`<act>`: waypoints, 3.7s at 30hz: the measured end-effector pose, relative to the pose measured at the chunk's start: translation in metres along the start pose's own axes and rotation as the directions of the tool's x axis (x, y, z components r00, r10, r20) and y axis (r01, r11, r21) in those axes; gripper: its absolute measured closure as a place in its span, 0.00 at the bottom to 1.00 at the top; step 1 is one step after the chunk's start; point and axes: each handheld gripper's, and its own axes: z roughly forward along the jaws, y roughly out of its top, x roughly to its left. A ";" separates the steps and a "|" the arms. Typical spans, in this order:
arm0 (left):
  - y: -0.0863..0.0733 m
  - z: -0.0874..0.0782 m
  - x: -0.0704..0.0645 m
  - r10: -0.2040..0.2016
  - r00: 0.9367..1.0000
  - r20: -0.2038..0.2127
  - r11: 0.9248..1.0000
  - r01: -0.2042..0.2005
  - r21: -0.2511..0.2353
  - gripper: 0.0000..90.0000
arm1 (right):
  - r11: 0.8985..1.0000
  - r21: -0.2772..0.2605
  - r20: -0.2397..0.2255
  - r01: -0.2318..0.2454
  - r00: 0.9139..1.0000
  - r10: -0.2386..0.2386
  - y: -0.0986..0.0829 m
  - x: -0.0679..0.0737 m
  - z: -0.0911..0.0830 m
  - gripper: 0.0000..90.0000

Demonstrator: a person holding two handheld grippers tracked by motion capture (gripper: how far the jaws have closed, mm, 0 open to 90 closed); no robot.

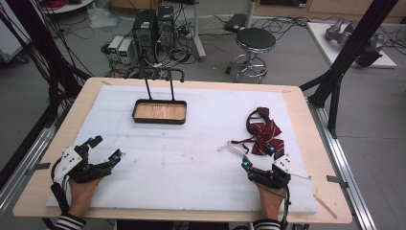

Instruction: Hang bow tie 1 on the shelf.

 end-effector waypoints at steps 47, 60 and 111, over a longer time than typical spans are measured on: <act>0.000 0.001 -0.001 -0.001 1.000 0.003 1.000 0.001 0.000 0.14 | 0.993 0.107 0.033 0.041 0.998 -0.045 0.049 -0.011 0.006 0.13; 0.000 0.001 -0.001 0.003 1.000 0.003 1.000 -0.003 0.001 0.14 | 0.954 0.292 0.026 0.061 0.997 -0.072 0.077 -0.028 0.024 0.13; 0.000 0.001 -0.001 0.005 1.000 0.009 1.000 -0.005 0.008 0.14 | 0.672 0.739 0.089 -0.054 0.996 -0.019 0.075 -0.080 0.094 0.23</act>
